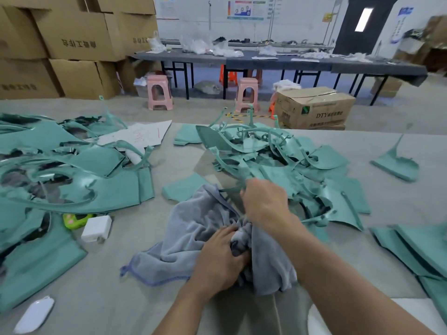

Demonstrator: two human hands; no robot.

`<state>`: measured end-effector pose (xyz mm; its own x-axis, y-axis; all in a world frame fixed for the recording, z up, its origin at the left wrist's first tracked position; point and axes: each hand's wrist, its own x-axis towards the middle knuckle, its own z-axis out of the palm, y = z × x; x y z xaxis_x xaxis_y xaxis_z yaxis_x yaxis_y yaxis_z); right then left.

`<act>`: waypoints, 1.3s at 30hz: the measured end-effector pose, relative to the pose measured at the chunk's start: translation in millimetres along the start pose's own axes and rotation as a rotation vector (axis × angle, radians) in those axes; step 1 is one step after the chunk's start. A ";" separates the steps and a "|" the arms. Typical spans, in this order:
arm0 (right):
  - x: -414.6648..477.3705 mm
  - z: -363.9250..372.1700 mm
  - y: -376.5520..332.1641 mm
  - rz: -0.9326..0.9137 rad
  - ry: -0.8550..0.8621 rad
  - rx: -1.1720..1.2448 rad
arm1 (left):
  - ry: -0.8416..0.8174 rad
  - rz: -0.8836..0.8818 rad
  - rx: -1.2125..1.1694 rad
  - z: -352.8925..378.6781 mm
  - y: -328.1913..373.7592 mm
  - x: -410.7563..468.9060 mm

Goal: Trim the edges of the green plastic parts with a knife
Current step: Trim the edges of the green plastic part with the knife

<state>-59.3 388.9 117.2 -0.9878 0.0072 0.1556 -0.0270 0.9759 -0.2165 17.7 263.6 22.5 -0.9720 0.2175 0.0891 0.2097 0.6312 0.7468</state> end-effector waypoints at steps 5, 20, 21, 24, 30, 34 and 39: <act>0.6 -81.2 8.5 -0.023 0.377 0.690 | -0.043 0.049 0.215 1.3 1.7 -0.4; -72.1 -61.8 5.8 0.426 0.324 2.160 | -0.110 -0.133 -0.813 -38.7 28.4 -15.4; -81.4 -52.8 6.1 0.436 0.336 2.197 | -0.154 -0.124 -0.881 -41.0 30.2 -16.6; -109.2 -33.1 8.4 0.445 0.416 2.335 | -0.263 -0.086 -1.036 -46.4 40.0 -22.4; -149.7 -11.8 13.0 0.532 0.422 2.534 | -0.235 -0.105 -0.969 -52.4 65.4 -28.5; -169.7 -4.7 7.3 0.632 0.108 2.587 | 0.025 -0.310 -1.192 -43.0 85.6 -30.2; -197.9 25.8 -18.6 0.888 -0.281 2.315 | 0.374 -0.358 -1.177 -44.3 79.5 -32.2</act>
<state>132.8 363.8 65.6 -0.8427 -0.1134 -0.5263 0.3435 -0.8660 -0.3634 61.0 273.8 108.3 -0.9651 -0.1687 -0.2005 -0.1015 -0.4648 0.8796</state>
